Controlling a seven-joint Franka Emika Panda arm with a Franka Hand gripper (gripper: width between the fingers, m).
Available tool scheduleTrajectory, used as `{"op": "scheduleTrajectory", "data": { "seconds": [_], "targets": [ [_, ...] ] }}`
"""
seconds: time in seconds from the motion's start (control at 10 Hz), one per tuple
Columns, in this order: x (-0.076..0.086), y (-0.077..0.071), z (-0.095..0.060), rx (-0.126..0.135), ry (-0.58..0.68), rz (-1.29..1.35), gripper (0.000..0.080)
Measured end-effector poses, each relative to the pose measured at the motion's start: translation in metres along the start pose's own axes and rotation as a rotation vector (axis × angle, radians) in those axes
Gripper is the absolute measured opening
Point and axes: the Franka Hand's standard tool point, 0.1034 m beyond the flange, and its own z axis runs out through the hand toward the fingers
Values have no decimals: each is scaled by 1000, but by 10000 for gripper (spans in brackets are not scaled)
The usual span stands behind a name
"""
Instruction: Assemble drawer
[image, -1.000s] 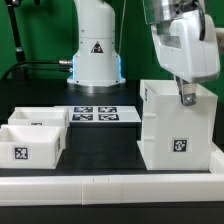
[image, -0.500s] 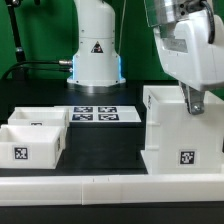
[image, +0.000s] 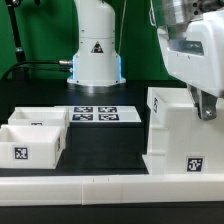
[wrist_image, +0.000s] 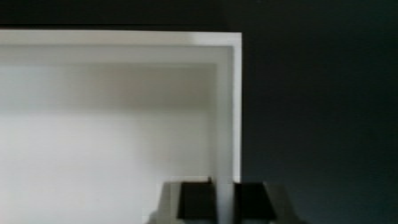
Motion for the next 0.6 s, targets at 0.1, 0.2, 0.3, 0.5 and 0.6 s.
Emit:
{"op": "scheduleTrajectory", "data": {
  "seconds": [0.1, 0.2, 0.3, 0.5, 0.6],
  "targets": [
    [0, 0, 1, -1, 0, -2, 110],
    [-1, 1, 1, -2, 0, -5, 110],
    [-1, 1, 1, -2, 0, -6, 312],
    [-1, 1, 1, -3, 0, -8, 449],
    [-2, 1, 2, -3, 0, -10, 597]
  ]
}}
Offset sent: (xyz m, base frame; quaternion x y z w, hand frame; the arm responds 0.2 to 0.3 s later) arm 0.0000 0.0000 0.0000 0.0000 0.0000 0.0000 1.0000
